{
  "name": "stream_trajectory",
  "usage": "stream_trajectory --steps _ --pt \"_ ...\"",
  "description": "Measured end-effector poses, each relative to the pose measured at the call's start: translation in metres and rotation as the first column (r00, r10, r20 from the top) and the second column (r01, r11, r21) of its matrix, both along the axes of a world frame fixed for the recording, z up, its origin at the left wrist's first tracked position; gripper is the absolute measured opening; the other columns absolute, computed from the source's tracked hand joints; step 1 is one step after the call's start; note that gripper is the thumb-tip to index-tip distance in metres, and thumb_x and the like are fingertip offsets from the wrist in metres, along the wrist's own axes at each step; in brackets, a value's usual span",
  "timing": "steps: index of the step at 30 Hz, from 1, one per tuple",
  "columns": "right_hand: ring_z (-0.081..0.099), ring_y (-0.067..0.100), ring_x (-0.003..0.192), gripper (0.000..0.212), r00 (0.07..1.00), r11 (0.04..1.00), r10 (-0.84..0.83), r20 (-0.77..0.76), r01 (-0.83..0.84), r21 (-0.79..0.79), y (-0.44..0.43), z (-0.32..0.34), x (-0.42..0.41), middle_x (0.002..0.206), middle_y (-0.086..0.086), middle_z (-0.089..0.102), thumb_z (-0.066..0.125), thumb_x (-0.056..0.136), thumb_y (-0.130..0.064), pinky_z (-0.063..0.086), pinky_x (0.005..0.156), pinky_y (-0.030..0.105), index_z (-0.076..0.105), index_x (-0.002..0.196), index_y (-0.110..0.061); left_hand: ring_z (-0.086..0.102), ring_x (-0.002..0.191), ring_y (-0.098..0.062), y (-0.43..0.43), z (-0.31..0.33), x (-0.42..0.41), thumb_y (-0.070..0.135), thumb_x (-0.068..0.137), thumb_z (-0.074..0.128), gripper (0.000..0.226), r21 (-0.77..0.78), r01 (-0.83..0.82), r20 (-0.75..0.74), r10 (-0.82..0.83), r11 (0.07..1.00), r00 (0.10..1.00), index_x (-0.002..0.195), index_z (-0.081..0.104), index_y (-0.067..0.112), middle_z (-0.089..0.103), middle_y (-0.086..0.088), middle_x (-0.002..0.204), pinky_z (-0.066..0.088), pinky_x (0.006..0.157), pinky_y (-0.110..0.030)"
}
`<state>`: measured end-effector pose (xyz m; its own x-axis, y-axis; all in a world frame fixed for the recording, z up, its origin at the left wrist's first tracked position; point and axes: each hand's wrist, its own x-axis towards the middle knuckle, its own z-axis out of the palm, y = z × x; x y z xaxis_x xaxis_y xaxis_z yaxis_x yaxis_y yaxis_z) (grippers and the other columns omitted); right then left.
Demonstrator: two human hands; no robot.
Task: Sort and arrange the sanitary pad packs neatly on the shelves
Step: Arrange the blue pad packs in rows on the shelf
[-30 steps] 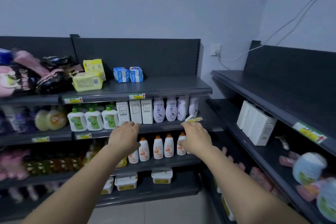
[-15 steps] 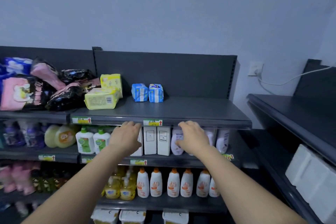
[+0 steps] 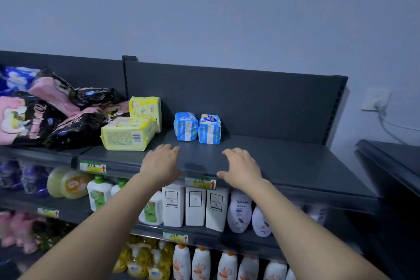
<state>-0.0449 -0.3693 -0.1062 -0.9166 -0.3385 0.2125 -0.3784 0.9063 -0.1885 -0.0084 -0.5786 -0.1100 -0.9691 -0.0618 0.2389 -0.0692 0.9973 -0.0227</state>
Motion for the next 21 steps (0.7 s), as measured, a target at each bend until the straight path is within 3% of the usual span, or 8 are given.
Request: stream_trajectory --steps 10,17,21 --pt "0.038 0.023 0.13 0.058 0.998 0.998 -0.063 0.016 0.063 -0.01 -0.047 -0.003 -0.112 0.136 0.002 0.045 0.066 0.086 -0.042 0.04 0.101 0.037 0.044 0.135 -0.019 0.042 0.126 -0.022 -0.037 -0.002 -0.13 0.039 0.087 0.059 0.054 0.031 0.056 -0.02 -0.055 0.998 0.998 0.135 0.043 0.019 0.047 -0.001 0.134 0.043 0.094 -0.036" --pt "0.035 0.022 0.133 0.067 0.993 0.989 -0.116 0.015 0.117 -0.089 -0.072 -0.007 -0.172 0.144 0.0 0.037 0.067 0.087 -0.037 0.042 0.099 0.036 0.033 0.143 -0.021 0.027 0.141 -0.022 -0.057 -0.005 -0.198 0.032 0.089 0.058 0.068 0.012 0.097 -0.027 -0.097 0.995 0.995 0.148 0.025 0.021 0.022 -0.002 0.158 0.04 0.102 -0.037" --pt "0.037 0.022 0.131 0.07 0.988 0.984 -0.145 0.047 0.149 -0.097 -0.079 -0.016 -0.193 0.144 0.0 0.035 0.067 0.087 -0.037 0.043 0.096 0.036 0.03 0.145 -0.023 0.031 0.138 -0.022 -0.066 -0.017 -0.226 0.036 0.089 0.061 0.07 0.073 0.114 -0.024 -0.113 0.991 0.993 0.148 0.026 0.022 0.029 0.001 0.153 0.042 0.101 -0.037"
